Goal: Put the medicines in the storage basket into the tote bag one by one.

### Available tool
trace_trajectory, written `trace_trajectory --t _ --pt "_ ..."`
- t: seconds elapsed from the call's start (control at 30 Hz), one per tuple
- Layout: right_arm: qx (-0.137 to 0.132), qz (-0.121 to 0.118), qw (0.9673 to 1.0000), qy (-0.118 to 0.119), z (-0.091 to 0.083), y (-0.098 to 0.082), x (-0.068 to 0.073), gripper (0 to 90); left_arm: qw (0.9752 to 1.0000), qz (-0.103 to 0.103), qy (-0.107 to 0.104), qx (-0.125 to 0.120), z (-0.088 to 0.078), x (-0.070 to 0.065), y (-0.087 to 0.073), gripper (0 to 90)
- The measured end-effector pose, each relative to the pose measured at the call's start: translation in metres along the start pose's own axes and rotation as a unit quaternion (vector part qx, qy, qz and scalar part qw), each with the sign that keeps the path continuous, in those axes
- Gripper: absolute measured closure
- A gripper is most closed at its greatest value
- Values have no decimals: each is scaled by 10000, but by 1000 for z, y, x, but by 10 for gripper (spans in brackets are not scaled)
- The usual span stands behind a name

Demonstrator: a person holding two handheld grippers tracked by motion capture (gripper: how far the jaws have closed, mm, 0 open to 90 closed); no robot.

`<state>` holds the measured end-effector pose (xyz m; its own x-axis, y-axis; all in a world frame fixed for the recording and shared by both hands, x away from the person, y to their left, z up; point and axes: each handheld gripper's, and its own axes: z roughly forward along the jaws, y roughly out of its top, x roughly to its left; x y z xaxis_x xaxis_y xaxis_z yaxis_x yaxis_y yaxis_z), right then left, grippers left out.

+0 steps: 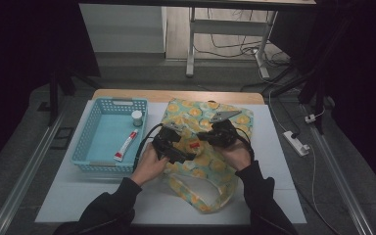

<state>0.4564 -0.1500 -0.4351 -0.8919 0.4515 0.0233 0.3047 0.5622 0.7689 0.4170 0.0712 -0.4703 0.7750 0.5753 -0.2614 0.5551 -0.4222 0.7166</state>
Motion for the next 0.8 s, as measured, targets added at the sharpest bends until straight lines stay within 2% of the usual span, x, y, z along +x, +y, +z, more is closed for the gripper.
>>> trace_trajectory --t 0.23,0.33,0.43,0.6,0.7,0.8 --pt "-1 -8 10000 -7 0 0 0 899 10000 -22 -64 52 -10 6 -6 1" --pt "-5 -11 10000 -9 0 0 0 899 9999 38 -68 72 -17 9 -8 0" --pt "3 -9 10000 -10 0 0 0 899 9998 108 55 127 -24 12 -9 0" --pt "5 -12 10000 -9 0 0 0 899 9997 72 217 65 -38 18 -12 0" --pt "12 -12 10000 -8 0 0 0 899 9992 -59 387 85 -47 23 -15 0" --pt "11 -15 10000 -3 0 0 0 899 9985 -86 528 90 -54 28 -18 1"
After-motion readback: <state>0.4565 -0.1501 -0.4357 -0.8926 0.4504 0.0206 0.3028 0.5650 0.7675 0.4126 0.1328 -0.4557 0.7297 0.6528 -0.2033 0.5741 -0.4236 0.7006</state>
